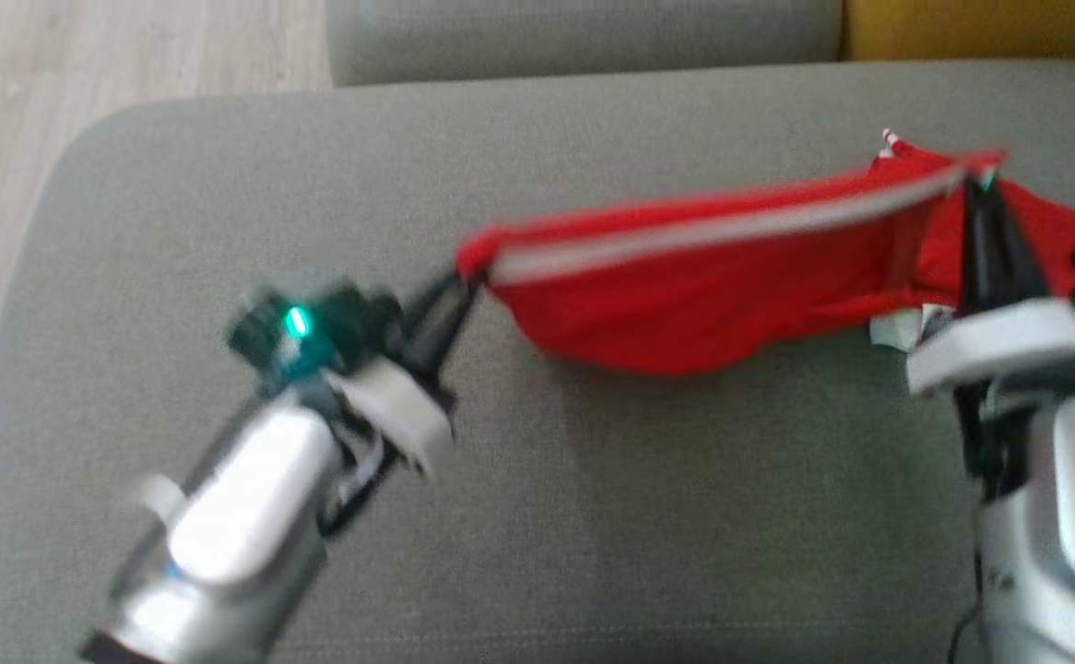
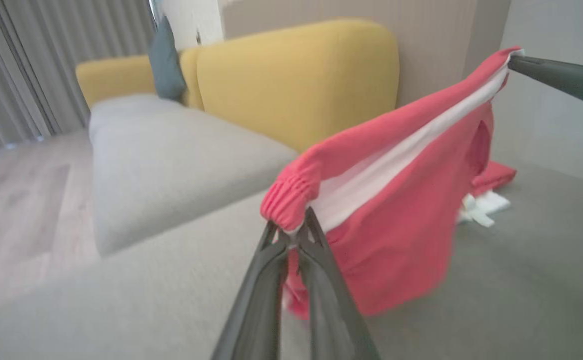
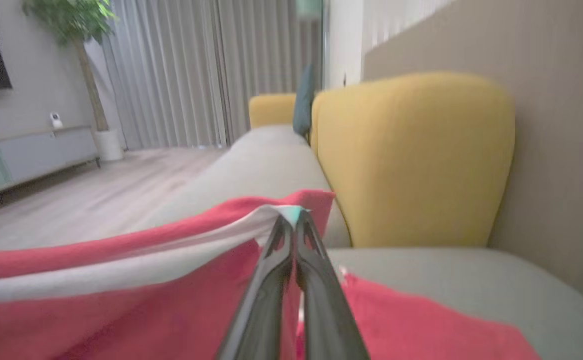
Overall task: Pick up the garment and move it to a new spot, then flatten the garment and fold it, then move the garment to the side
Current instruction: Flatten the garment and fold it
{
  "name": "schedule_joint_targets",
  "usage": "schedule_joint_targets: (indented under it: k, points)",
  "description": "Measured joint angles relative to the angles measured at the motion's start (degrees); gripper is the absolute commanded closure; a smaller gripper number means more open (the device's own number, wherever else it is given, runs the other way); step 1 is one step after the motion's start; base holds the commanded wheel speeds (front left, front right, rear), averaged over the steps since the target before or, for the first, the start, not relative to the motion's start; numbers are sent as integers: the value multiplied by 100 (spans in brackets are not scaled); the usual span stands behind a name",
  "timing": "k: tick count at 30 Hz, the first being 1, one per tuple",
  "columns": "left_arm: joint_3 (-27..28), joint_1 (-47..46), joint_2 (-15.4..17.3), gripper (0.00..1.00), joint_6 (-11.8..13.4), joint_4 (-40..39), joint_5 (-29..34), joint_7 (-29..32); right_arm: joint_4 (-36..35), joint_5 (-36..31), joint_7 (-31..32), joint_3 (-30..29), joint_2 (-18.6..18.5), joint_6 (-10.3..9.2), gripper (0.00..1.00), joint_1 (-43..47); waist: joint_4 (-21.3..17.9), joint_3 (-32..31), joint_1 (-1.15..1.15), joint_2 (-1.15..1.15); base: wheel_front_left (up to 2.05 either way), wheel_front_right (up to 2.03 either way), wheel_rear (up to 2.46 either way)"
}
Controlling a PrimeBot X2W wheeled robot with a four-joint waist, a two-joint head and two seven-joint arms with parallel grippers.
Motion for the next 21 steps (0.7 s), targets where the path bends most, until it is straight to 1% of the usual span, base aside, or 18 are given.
schedule_joint_targets:
  k: [4, 7, 8, 13, 16, 21]
  points:
    - [244, -641, 260, 100, 57, -726, 46, 292, -505, -18, 68, 120, -7, 0, 100, -580, 19, -222, 0, 0, 0, 0, 0]
    - [442, -961, 349, 100, 157, -1294, 36, 504, -861, -18, 201, 193, -9, 0, 100, -828, 16, -370, 0, 0, 0, 0, 0]
    - [516, -1031, 428, 100, 236, -1639, 25, 679, -1090, -16, 325, 226, -13, 0, 100, -870, 13, -460, 0, 0, 0, 0, 0]
    - [655, -884, 710, 100, 442, -2462, -87, 1156, -1791, -4, 714, 297, -15, 0, 100, -716, 7, -616, 0, 0, 0, 0, 0]
    - [647, -543, 916, 100, 468, -2972, -187, 1521, -2261, 47, 957, 302, -14, 0, 100, -332, 15, -669, 0, 0, 0, 0, 0]
    - [708, -37, 1277, 100, 617, -3741, -371, 2023, -2948, 129, 1432, 233, -14, 0, 100, 201, 44, -667, 0, 0, 0, 0, 0]
